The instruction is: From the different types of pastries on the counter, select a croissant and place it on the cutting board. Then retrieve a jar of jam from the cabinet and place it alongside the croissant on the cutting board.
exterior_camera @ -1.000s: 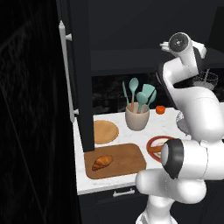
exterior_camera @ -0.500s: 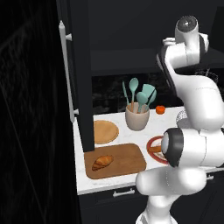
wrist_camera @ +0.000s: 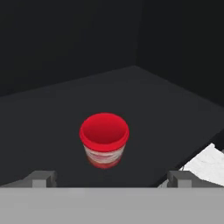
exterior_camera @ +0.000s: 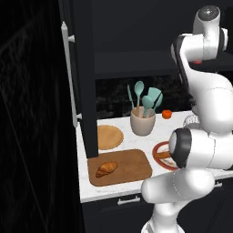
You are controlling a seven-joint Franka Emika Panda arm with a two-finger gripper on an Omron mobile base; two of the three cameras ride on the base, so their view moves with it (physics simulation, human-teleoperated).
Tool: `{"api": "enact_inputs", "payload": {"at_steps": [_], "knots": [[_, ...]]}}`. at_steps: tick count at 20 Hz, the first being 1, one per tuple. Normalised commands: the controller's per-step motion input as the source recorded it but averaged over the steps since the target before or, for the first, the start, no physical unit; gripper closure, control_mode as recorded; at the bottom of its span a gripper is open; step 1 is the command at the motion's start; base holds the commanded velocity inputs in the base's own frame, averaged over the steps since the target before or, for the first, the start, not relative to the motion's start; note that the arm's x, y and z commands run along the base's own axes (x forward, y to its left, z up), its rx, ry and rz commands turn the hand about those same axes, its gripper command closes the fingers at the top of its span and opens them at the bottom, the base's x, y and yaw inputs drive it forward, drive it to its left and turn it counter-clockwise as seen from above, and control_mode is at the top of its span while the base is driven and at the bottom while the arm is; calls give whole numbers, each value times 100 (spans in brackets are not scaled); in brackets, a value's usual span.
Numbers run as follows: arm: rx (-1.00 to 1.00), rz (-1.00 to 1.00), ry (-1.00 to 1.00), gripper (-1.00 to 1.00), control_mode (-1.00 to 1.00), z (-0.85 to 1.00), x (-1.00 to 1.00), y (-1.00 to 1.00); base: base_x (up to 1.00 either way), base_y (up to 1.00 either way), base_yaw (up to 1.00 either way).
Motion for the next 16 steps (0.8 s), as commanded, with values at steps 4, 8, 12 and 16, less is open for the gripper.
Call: {"api": "enact_inputs", "payload": {"at_steps": [4, 8, 12, 16], "knots": [[0, 0, 0, -100, -100, -18, -19, -7, 0, 0, 0], [0, 0, -4, -100, -100, -27, 0, 0, 0, 0, 0], [0, 0, -1, -100, -100, -6, 34, 0, 0, 0, 0], [0, 0, -1, -100, -100, 0, 84, 0, 0, 0, 0]]}}
